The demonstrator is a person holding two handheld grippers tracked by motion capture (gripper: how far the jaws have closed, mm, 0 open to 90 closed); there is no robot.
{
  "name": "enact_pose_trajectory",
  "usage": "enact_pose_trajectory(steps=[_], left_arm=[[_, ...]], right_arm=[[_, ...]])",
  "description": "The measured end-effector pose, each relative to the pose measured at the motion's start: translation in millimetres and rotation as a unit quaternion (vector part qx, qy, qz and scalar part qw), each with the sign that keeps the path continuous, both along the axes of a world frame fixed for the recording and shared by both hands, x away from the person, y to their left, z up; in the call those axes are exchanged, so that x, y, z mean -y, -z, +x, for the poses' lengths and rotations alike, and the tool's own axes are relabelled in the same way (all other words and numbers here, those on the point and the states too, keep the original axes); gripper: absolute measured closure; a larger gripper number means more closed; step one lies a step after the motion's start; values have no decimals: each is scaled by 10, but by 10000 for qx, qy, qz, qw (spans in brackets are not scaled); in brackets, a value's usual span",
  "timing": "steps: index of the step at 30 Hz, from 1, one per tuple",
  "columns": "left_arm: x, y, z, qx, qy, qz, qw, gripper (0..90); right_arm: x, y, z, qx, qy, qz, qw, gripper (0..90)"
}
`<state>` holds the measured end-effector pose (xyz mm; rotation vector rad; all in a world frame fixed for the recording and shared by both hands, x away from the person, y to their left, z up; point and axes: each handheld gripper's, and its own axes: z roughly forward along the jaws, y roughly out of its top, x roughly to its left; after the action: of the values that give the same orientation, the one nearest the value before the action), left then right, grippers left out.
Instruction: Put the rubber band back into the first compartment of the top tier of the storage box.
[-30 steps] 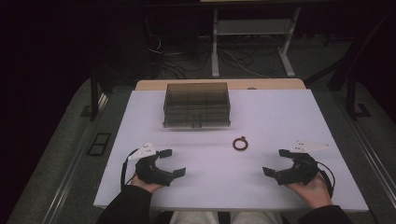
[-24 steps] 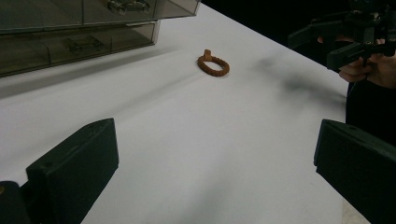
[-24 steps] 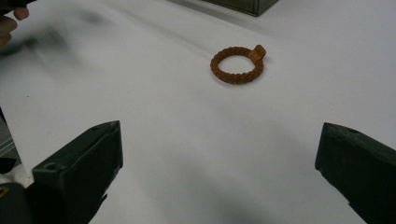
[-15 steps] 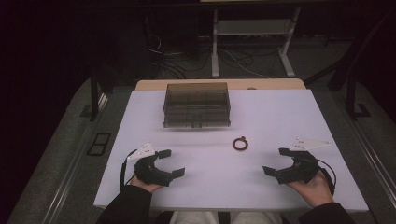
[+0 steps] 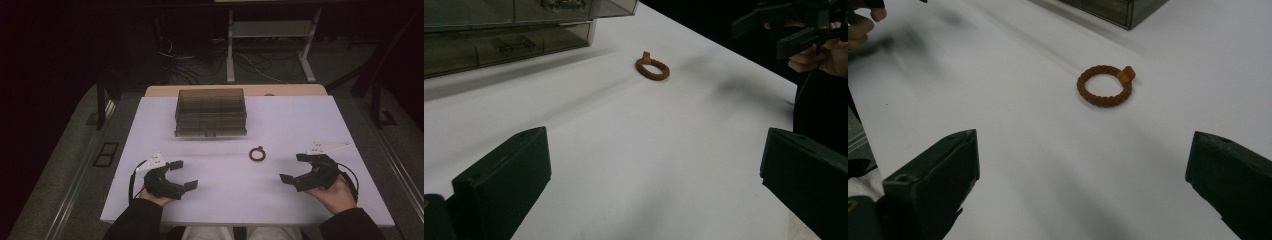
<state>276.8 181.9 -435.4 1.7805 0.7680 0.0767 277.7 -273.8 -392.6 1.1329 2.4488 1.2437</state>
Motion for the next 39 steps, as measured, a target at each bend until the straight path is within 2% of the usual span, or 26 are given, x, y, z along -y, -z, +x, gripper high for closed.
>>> enact_pose_trajectory(steps=[24,39], left_arm=[[5,3,1,-2,32,31,10000,0],[6,5,3,7,45,49,10000,0]], right_arm=[[-180,-164,256,-50,-327,-346,9989,1],[-304,-150,397,-181,-504,-460,9975,1]])
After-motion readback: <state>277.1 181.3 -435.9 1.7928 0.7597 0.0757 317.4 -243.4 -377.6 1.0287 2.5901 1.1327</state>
